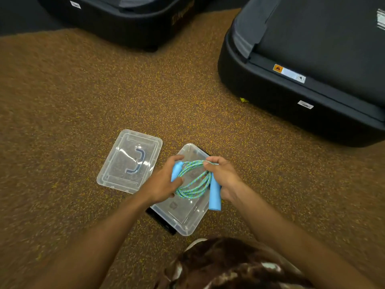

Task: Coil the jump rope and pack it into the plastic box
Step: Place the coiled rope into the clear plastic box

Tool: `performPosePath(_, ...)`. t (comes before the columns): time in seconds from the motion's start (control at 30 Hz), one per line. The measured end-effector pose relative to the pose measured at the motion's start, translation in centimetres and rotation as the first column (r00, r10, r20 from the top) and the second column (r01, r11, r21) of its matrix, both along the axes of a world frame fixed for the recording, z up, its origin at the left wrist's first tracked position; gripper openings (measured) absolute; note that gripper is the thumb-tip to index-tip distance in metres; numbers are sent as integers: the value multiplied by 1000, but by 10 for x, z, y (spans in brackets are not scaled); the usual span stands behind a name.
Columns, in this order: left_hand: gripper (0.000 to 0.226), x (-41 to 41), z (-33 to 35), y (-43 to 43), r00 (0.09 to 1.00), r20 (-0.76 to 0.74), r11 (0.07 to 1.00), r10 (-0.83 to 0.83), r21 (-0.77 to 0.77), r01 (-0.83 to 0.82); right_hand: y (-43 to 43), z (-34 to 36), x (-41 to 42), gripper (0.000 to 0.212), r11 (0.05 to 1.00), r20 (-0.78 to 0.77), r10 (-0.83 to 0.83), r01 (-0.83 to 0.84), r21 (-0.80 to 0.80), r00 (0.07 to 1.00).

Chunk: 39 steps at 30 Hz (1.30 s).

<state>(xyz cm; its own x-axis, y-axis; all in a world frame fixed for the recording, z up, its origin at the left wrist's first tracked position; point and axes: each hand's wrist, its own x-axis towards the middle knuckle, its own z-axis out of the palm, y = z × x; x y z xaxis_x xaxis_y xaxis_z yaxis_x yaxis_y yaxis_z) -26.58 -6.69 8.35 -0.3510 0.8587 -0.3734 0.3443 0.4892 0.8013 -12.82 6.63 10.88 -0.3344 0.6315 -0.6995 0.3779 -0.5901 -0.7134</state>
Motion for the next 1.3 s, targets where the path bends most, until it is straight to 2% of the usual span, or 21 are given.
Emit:
performPosePath(0.17, 48, 3, -21, 3, 996, -56, 998, -63, -15, 62, 6, -15, -9, 11, 999, 48, 4, -6, 44, 999)
performPosePath(0.43, 48, 2, -44, 6, 985, -150, 996, -79, -54, 72, 6, -31, -22, 13, 1000, 109, 21, -19, -16, 994)
performPosePath(0.6, 49, 10, -60, 9, 973, -202, 993, -108, -68, 96, 0, -48, -24, 27, 998, 169, -17, 27, -57, 985)
performPosePath(0.77, 52, 16, -75, 14, 953, -270, 990, -136, -65, 123, 2, -64, -27, 24, 988, 182, -57, 81, -130, 982)
performPosePath(0.87, 55, 17, -83, 15, 923, -343, 982, -176, -133, 137, 6, -87, -34, 24, 980, 225, -87, 124, -156, 970)
performPosePath(1.03, 58, 23, -91, 17, 827, -467, 930, -314, -327, 169, 10, -105, -38, 23, 981, 325, -24, 84, -172, 946)
performPosePath(1.2, 51, 23, -106, 20, 814, -462, 907, -352, -384, 174, 14, -121, -43, 23, 981, 381, 21, 55, -187, 924)
performPosePath(1.3, 46, 22, -109, 23, 840, -424, 906, -339, -387, 170, 13, -136, -43, 26, 976, 373, 33, 51, -214, 927)
